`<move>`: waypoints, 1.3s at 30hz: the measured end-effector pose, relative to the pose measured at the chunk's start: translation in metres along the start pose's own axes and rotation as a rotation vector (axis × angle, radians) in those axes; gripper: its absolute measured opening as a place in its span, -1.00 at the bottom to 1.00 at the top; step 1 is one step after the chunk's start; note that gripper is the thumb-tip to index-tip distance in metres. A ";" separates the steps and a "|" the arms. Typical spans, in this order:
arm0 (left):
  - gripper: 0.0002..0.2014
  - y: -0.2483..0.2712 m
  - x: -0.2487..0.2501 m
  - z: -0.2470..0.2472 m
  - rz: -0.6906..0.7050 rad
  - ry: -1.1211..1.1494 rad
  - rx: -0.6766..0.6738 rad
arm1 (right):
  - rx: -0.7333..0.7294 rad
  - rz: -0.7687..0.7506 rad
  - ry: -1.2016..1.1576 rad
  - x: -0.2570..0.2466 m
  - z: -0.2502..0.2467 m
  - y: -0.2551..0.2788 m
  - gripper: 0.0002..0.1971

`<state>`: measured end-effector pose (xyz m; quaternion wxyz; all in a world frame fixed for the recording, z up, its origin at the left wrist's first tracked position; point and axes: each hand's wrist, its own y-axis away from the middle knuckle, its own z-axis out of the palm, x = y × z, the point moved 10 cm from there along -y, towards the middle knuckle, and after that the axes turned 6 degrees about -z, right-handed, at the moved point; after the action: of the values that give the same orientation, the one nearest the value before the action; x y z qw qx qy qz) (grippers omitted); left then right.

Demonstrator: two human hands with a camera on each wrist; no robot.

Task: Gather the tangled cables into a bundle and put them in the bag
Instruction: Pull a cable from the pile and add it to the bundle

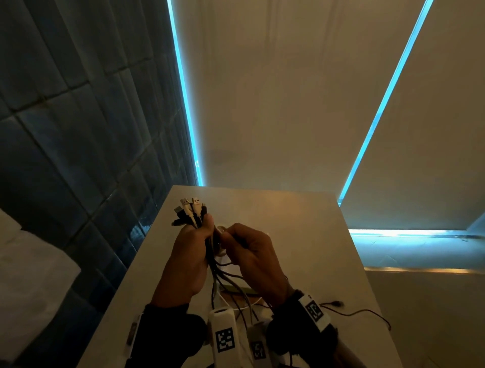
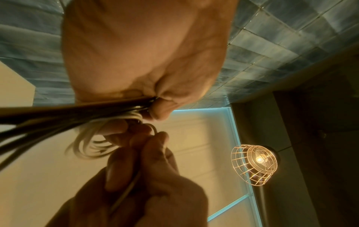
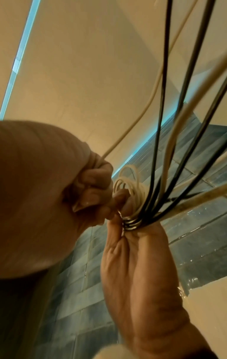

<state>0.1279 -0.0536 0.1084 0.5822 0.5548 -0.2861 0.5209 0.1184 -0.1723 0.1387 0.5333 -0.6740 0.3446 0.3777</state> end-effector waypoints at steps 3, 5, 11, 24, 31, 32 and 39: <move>-0.79 0.000 -0.002 0.007 0.012 -0.003 -0.038 | -0.050 0.022 -0.008 0.006 0.002 0.003 -0.76; -0.75 -0.002 -0.004 0.008 0.018 -0.008 -0.046 | -0.081 0.045 -0.029 0.009 0.004 0.007 -0.76; -0.71 0.002 0.013 0.013 0.104 0.265 -0.133 | -0.145 0.150 -0.087 0.026 -0.006 0.020 -0.73; -0.80 0.015 0.035 0.019 0.193 0.378 -0.310 | -0.010 0.159 0.145 0.084 -0.038 0.027 -0.66; -0.75 0.014 0.031 0.018 0.155 0.253 -0.286 | -0.005 0.363 0.324 0.130 -0.046 0.042 -0.62; -0.74 0.011 0.027 0.016 0.140 0.195 -0.254 | 0.011 0.393 0.351 0.130 -0.049 0.041 -0.64; -0.72 0.002 0.006 0.013 0.040 -0.008 -0.125 | 0.232 0.306 -0.041 0.050 -0.059 0.008 -0.79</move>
<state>0.1311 -0.0644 0.1168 0.6041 0.5135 -0.3316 0.5113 0.1433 -0.2344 0.0996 0.5505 -0.5400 0.4734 0.4258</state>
